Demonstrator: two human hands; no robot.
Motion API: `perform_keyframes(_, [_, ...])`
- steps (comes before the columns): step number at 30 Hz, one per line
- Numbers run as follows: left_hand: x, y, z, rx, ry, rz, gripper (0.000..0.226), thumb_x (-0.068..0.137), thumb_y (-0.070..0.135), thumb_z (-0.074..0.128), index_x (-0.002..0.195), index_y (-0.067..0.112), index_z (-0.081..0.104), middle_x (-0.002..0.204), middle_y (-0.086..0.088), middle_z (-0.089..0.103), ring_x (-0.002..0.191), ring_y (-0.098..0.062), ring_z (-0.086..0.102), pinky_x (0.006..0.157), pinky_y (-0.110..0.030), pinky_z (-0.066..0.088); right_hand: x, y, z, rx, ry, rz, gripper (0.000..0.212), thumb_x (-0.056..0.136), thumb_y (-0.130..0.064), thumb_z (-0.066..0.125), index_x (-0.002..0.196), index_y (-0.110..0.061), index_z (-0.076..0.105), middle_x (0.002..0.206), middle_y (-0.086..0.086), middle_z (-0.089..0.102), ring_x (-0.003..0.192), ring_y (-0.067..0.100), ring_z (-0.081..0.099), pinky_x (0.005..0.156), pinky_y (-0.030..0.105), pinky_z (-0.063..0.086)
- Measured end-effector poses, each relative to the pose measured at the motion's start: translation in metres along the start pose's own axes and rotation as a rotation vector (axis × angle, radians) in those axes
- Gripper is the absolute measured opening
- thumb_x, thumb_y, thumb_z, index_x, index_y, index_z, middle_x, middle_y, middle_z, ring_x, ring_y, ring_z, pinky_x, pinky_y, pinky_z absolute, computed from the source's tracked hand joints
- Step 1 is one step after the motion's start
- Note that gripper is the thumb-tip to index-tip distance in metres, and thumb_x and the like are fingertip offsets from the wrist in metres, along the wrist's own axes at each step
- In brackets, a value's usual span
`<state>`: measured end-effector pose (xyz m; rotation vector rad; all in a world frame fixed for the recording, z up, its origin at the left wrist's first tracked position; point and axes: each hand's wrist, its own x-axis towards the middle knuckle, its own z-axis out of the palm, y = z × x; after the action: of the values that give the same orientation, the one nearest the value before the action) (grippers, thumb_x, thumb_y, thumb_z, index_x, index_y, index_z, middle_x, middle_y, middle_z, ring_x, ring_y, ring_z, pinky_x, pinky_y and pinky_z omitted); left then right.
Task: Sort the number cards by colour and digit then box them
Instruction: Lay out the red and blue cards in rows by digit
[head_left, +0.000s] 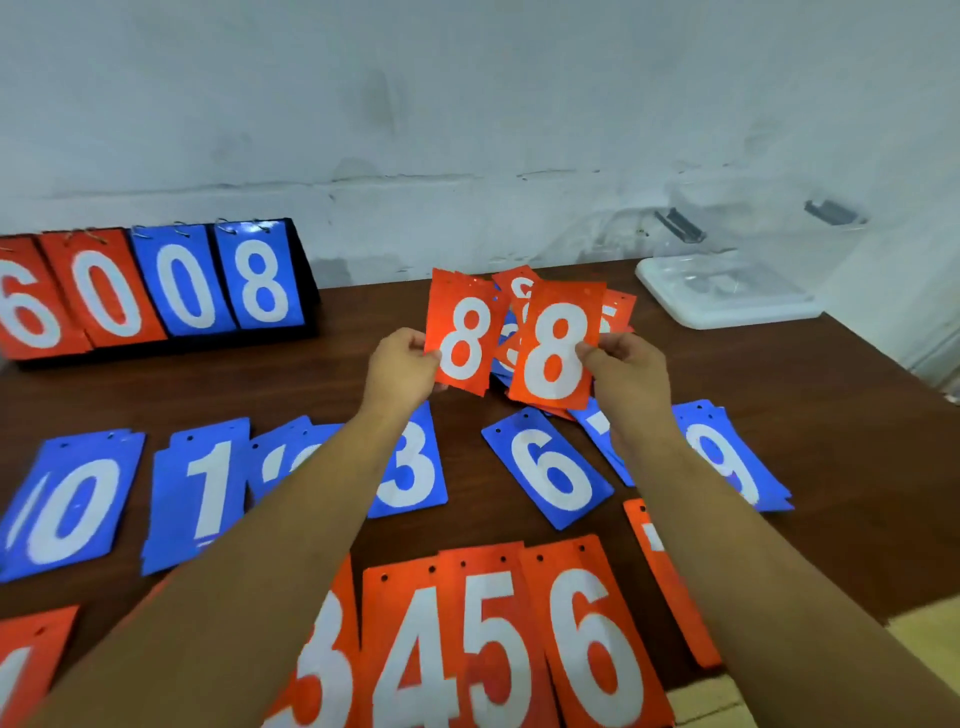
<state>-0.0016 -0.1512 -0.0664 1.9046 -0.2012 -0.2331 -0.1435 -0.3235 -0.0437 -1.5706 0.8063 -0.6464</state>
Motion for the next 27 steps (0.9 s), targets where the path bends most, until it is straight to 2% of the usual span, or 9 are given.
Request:
perform_keyframes(3, [-0.028,0.002,-0.011,-0.153,-0.072,-0.088,0.014,0.092,0.003,0.061,0.105,0.006,0.057,0.11,-0.011,0.068,0.09,-0.023,0.069,0.063,-0.032,0.06,-0.031,0.006,0.004,0.104,-0.087,0.137,0.015,0.091,-0.022,0.066,0.101,-0.011,0.067,0.103,0.005,0.073,0.089,0.018,0.072,0.077,0.038,0.06])
perform_keyframes(5, [-0.046,0.004,-0.018,-0.241,-0.135,-0.115,0.018,0.09,0.005,0.066,0.106,0.006,0.057,0.11,-0.009,0.069,0.092,-0.023,0.071,0.065,-0.033,0.061,-0.043,0.007,0.004,0.179,-0.099,0.191,0.011,0.091,-0.021,0.066,0.099,-0.013,0.068,0.103,0.005,0.073,0.089,0.02,0.072,0.077,0.041,0.06])
perform_keyframes(12, [-0.105,-0.004,-0.042,-0.388,-0.366,-0.074,0.041,0.083,0.013,0.077,0.12,0.018,0.059,0.114,-0.001,0.073,0.099,-0.018,0.073,0.077,-0.036,0.061,-0.075,0.003,0.012,0.162,-0.101,0.192,0.004,0.091,-0.02,0.066,0.093,-0.016,0.065,0.105,0.004,0.07,0.096,0.023,0.068,0.082,0.045,0.059])
perform_keyframes(15, [-0.121,-0.007,-0.046,-0.385,-0.373,-0.067,0.054,0.078,0.022,0.08,0.128,0.019,0.059,0.115,0.001,0.073,0.105,-0.02,0.07,0.09,-0.044,0.058,-0.09,0.001,0.015,0.153,-0.123,0.181,0.016,0.09,-0.016,0.067,0.105,-0.015,0.064,0.109,0.005,0.069,0.099,0.025,0.067,0.084,0.047,0.058])
perform_keyframes(17, [-0.131,-0.009,-0.046,-0.408,-0.355,-0.09,0.053,0.077,0.027,0.08,0.126,0.023,0.06,0.114,0.003,0.074,0.104,-0.02,0.071,0.091,-0.047,0.057,-0.099,0.001,0.015,0.142,-0.154,0.164,0.022,0.088,-0.014,0.069,0.109,-0.016,0.063,0.11,0.004,0.069,0.098,0.024,0.068,0.084,0.045,0.058])
perform_keyframes(20, [-0.146,-0.011,-0.048,-0.571,-0.381,-0.141,0.033,0.085,0.025,0.074,0.114,0.034,0.061,0.106,0.008,0.076,0.096,-0.017,0.073,0.075,-0.042,0.061,-0.11,0.004,0.011,0.103,-0.175,0.138,0.023,0.088,-0.017,0.071,0.108,-0.021,0.061,0.108,0.002,0.068,0.094,0.021,0.069,0.077,0.04,0.061])
perform_keyframes(22, [-0.157,-0.014,-0.052,-0.632,-0.42,-0.112,0.032,0.088,0.024,0.071,0.117,0.034,0.061,0.11,0.005,0.075,0.098,-0.017,0.073,0.07,-0.039,0.061,-0.118,0.005,0.005,0.042,-0.175,0.094,0.021,0.088,-0.019,0.07,0.107,-0.024,0.061,0.105,-0.001,0.068,0.091,0.017,0.069,0.067,0.031,0.06])
perform_keyframes(24, [-0.169,-0.017,-0.055,-0.585,-0.401,-0.061,0.048,0.081,0.028,0.077,0.125,0.033,0.057,0.117,0.003,0.073,0.102,-0.02,0.072,0.078,-0.044,0.061,-0.126,0.006,-0.004,0.009,-0.148,0.054,0.02,0.088,-0.019,0.07,0.106,-0.025,0.061,0.101,-0.003,0.069,0.09,0.015,0.069,0.065,0.028,0.058])
perform_keyframes(27, [-0.187,-0.021,-0.055,-0.47,-0.272,-0.074,0.072,0.076,0.023,0.083,0.137,0.03,0.046,0.125,-0.001,0.066,0.108,-0.025,0.068,0.082,-0.048,0.06,-0.138,0.011,-0.022,-0.012,-0.082,0.032,0.021,0.088,-0.018,0.071,0.106,-0.023,0.062,0.102,-0.001,0.067,0.094,0.02,0.068,0.076,0.039,0.06])
